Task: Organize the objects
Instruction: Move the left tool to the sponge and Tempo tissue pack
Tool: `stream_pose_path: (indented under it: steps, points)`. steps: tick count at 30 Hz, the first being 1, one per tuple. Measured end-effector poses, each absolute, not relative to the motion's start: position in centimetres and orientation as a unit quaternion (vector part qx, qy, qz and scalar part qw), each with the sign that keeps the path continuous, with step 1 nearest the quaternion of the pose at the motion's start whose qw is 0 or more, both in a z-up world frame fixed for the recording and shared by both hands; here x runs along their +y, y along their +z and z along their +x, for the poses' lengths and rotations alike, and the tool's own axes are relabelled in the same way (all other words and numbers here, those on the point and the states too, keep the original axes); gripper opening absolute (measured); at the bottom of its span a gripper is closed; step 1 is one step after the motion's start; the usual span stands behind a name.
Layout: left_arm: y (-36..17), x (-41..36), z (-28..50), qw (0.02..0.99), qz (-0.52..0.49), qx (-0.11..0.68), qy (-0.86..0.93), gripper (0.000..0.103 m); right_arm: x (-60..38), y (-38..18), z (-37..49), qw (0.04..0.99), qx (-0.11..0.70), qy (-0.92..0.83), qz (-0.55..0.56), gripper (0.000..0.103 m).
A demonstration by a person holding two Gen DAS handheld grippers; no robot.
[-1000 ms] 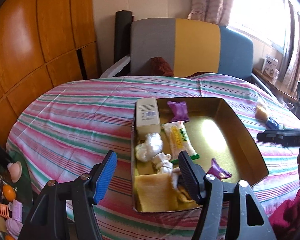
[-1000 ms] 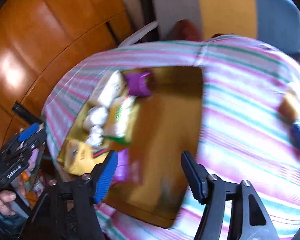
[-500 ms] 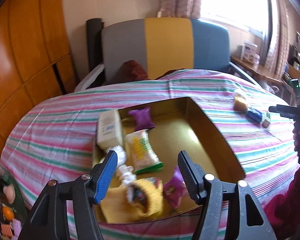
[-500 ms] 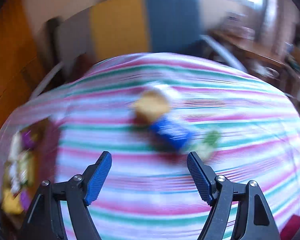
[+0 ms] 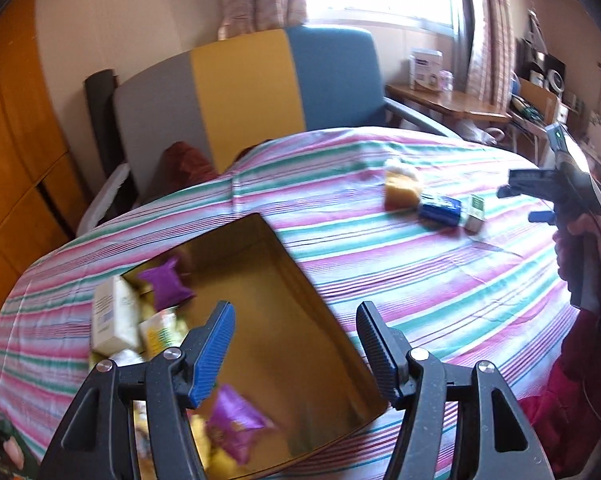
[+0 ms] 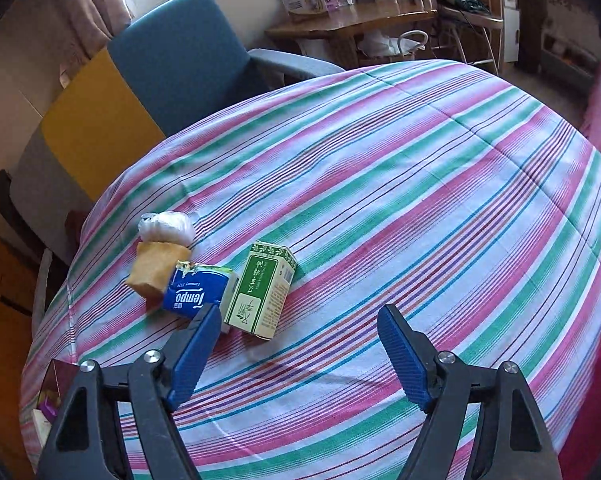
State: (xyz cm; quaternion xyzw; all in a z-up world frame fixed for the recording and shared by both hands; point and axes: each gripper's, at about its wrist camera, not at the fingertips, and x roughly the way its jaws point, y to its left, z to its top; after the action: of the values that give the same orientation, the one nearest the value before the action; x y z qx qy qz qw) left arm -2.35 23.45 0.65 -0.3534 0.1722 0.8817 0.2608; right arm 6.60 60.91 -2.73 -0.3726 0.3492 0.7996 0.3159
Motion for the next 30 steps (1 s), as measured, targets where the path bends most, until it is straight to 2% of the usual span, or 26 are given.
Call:
stream_pose_path:
  steps: [13, 21, 30]
  points:
    - [-1.4, 28.8, -1.7, 0.301, -0.378, 0.198, 0.853, 0.064, 61.1, -3.2, 7.2, 0.306, 0.392, 0.788, -0.363, 0.084]
    - [-2.4, 30.7, -2.7, 0.32, -0.411, 0.184, 0.833, 0.064, 61.8, -3.4, 7.9, 0.313, 0.414, 0.778, -0.354, 0.085]
    - [-3.4, 34.1, -5.3, 0.348, -0.472, 0.127, 0.8, 0.064, 63.0, -3.7, 9.2, 0.32, 0.458, 0.761, -0.33, 0.086]
